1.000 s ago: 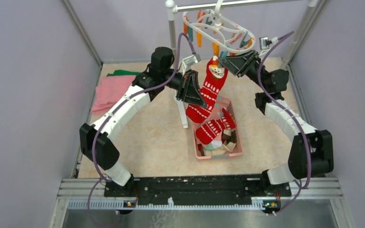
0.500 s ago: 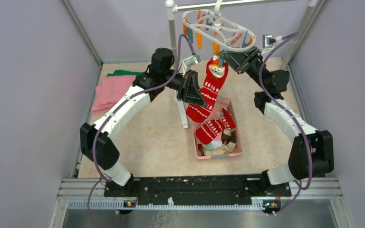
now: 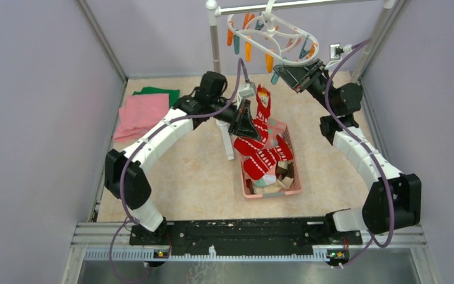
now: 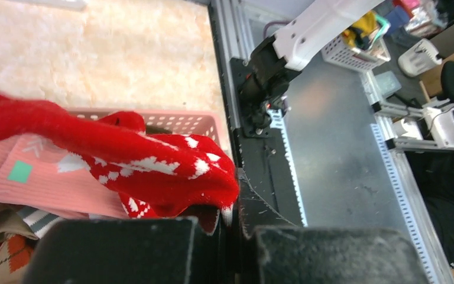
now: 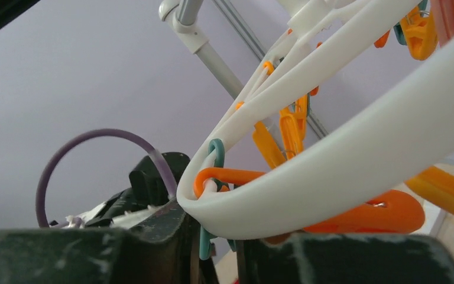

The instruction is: Remove the socks clipped to the hanger

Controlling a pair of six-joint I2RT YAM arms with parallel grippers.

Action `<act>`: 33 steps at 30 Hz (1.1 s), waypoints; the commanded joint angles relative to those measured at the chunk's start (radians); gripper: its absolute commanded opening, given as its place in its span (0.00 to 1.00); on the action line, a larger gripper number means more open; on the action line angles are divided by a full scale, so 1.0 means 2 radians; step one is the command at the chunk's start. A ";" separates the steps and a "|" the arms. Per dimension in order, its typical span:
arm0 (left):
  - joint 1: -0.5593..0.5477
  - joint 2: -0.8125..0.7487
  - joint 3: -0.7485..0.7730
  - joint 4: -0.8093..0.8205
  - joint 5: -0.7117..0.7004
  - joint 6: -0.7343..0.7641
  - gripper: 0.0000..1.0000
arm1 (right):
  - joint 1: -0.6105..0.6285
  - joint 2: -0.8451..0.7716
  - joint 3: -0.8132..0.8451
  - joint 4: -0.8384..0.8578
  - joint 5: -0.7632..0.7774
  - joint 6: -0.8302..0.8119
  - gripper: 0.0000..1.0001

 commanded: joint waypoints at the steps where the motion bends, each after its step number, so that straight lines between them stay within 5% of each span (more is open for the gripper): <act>1: -0.030 0.041 -0.015 -0.028 -0.052 0.086 0.00 | 0.002 -0.035 0.009 -0.055 0.010 -0.052 0.23; 4: -0.046 0.068 -0.007 -0.031 -0.065 0.098 0.09 | 0.001 -0.042 0.008 -0.079 0.014 -0.067 0.32; 11: -0.056 0.105 -0.013 -0.021 -0.120 0.096 0.97 | 0.001 -0.065 0.000 -0.146 0.020 -0.104 0.69; 16: -0.053 0.073 -0.027 -0.032 -0.147 0.118 0.99 | 0.001 -0.116 -0.046 -0.235 0.048 -0.147 0.80; 22: -0.022 0.010 -0.042 -0.108 -0.123 0.167 0.99 | 0.036 -0.216 -0.185 -0.296 0.095 -0.170 0.69; 27: 0.007 -0.034 -0.078 -0.155 -0.145 0.198 0.99 | 0.079 -0.224 -0.255 -0.281 0.123 -0.169 0.65; 33: 0.025 -0.054 -0.093 -0.111 -0.161 0.175 0.99 | 0.084 -0.170 -0.161 -0.331 0.131 -0.220 0.74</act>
